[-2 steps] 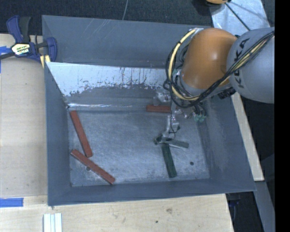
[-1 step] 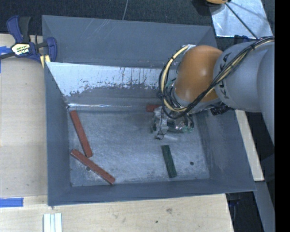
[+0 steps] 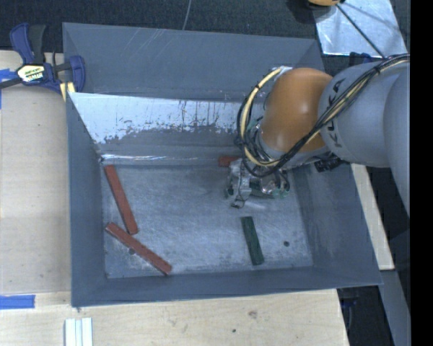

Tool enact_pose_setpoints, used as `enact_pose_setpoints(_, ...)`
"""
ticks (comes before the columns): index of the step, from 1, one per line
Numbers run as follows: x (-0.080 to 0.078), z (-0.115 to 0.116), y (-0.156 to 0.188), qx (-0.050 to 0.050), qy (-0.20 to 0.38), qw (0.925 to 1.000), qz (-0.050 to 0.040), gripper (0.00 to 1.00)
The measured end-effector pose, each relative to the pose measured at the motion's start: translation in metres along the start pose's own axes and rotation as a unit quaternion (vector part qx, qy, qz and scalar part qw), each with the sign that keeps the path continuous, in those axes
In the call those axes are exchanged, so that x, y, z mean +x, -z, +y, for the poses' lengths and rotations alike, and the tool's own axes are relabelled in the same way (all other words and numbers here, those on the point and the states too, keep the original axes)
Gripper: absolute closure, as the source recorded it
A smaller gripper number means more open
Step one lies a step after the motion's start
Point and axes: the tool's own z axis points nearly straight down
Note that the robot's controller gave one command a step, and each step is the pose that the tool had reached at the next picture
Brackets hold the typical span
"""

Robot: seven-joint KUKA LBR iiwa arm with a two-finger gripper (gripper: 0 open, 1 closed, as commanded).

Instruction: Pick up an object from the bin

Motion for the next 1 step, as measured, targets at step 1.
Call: enact_pose_setpoints(1,0.0189,-0.0130,0.1373,0.001,0.003,1.0000,0.0026,1.00)
